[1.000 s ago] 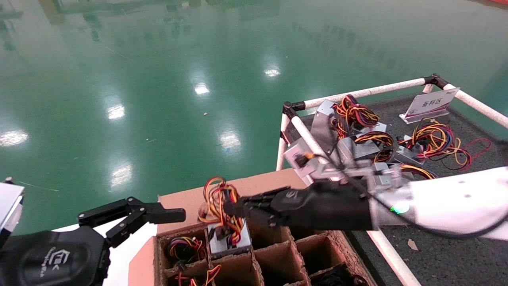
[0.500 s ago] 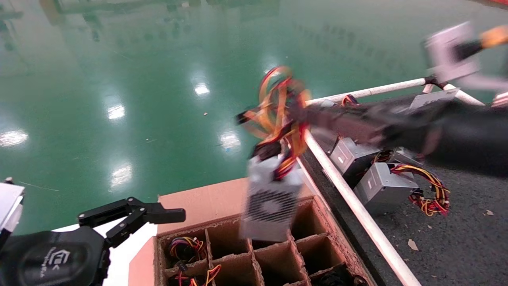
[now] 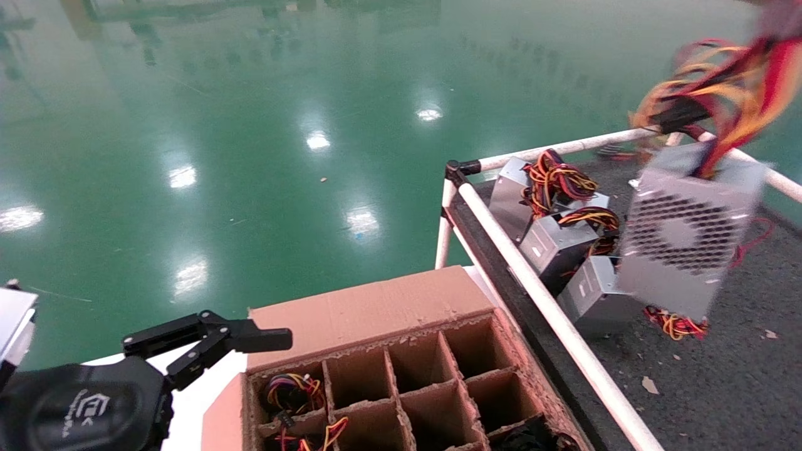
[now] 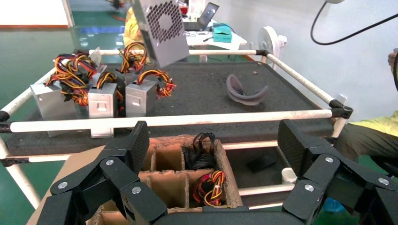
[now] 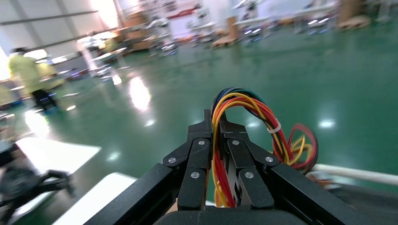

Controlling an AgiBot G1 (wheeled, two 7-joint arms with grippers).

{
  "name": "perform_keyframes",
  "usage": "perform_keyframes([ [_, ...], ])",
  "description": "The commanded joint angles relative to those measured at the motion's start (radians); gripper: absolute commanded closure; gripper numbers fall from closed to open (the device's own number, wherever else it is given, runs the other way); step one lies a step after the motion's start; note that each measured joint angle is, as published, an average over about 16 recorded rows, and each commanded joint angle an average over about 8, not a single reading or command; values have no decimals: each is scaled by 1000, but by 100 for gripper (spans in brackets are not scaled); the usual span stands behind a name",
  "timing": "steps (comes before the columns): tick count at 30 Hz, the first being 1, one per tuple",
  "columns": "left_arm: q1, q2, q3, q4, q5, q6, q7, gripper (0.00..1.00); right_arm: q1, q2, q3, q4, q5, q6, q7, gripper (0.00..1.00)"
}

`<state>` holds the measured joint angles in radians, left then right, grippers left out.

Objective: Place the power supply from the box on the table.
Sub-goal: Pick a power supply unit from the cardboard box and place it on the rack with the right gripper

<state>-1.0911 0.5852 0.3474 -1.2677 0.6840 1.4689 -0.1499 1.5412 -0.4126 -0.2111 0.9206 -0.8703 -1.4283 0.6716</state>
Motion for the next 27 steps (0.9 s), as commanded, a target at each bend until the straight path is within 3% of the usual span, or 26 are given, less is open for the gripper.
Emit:
perform_keyframes([
  [1,0,0,0,0,0,0,0,0,10,30,13,-29,-3,-6,-21,100],
  [27,0,0,0,0,0,0,0,0,98,51,-13,-540,-141,-68,-364,100],
])
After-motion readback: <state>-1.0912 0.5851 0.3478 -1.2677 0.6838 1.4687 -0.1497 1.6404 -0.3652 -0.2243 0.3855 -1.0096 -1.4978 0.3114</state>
